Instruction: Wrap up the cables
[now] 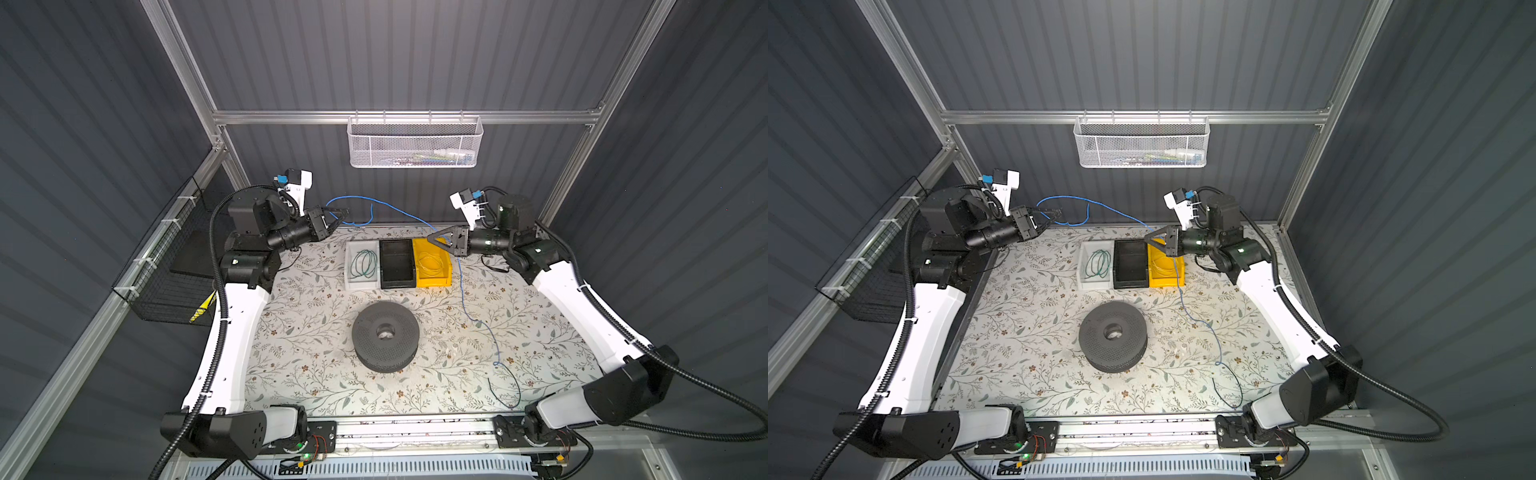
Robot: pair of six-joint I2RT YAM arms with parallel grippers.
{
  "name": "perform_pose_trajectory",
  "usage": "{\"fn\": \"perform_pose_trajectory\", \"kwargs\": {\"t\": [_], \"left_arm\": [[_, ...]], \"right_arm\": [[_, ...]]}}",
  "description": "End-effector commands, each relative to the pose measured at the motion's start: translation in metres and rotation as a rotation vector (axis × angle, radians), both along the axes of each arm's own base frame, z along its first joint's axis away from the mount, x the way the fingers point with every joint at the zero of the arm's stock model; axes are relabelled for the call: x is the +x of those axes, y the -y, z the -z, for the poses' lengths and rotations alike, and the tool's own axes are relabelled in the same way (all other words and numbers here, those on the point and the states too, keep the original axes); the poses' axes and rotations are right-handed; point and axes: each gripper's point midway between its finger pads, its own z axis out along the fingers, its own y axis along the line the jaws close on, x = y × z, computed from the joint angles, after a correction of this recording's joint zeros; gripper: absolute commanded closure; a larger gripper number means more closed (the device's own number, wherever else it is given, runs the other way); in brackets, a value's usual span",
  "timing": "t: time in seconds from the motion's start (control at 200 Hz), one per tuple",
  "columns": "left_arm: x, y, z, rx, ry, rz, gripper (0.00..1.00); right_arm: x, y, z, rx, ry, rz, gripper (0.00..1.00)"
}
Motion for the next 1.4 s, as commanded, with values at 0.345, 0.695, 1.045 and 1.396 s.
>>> {"fn": "perform_pose_trajectory", "kwargs": {"t": [0.345,0.695,1.045,1.396], "left_arm": [[0.004,-0.024,0.116,0.627,-0.189,-0.151,1.00],[0.000,-0.014,0.185,1.277,-0.197,-0.230,1.00],[-0.005,0.016,0.108,0.888,0.032,-0.278,0.01],[-0.042,0.037,0.103,0.419,-0.044,-0.266,0.02]], "right_arm": [[0.068,0.103,-0.064,-0.099,0.192,0.498,1.00],[0.053,0.098,-0.075,-0.047,0.217,0.438,1.00],[0.050,0.089,-0.062,0.022,0.117,0.440,1.00],[0.042,0.100,-0.060,0.149,0.031,0.508,1.00]]}}
